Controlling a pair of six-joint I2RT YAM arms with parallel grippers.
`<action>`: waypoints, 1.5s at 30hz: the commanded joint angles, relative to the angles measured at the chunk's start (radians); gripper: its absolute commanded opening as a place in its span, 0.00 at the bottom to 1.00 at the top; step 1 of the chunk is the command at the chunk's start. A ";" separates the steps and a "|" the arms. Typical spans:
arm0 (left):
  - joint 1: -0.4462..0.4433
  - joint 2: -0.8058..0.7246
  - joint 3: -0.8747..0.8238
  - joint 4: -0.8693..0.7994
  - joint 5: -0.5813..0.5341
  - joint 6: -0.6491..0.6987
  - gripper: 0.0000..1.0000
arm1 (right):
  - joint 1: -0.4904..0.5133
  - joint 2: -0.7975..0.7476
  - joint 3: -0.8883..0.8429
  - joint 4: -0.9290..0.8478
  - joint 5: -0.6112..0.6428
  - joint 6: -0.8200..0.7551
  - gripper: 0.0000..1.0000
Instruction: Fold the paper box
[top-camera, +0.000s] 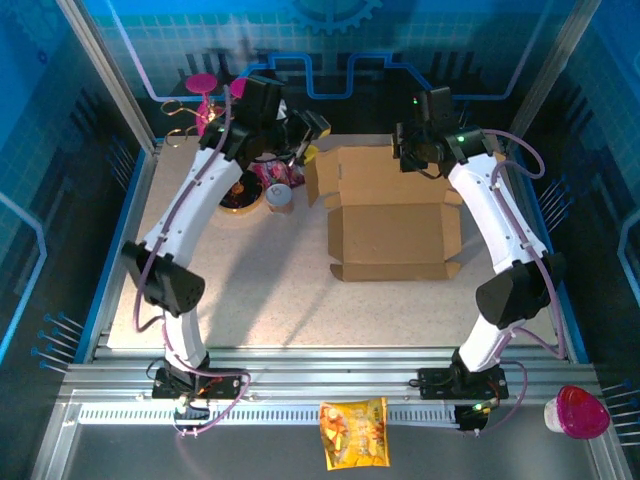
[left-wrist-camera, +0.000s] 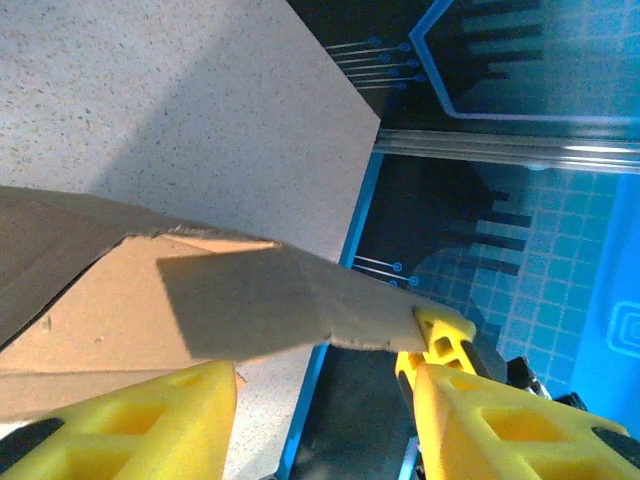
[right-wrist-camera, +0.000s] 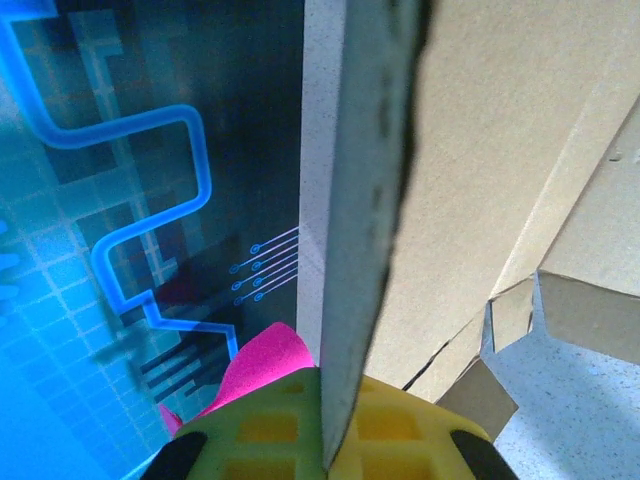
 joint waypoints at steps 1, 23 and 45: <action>-0.008 0.050 0.113 -0.022 0.025 0.012 0.52 | -0.017 -0.043 -0.039 0.038 -0.015 0.020 0.00; -0.037 0.052 0.096 -0.174 -0.065 0.061 0.56 | -0.039 -0.102 -0.193 0.166 -0.062 0.026 0.00; -0.081 0.176 0.133 -0.090 0.038 0.008 0.55 | -0.041 -0.083 -0.235 0.234 -0.100 0.047 0.00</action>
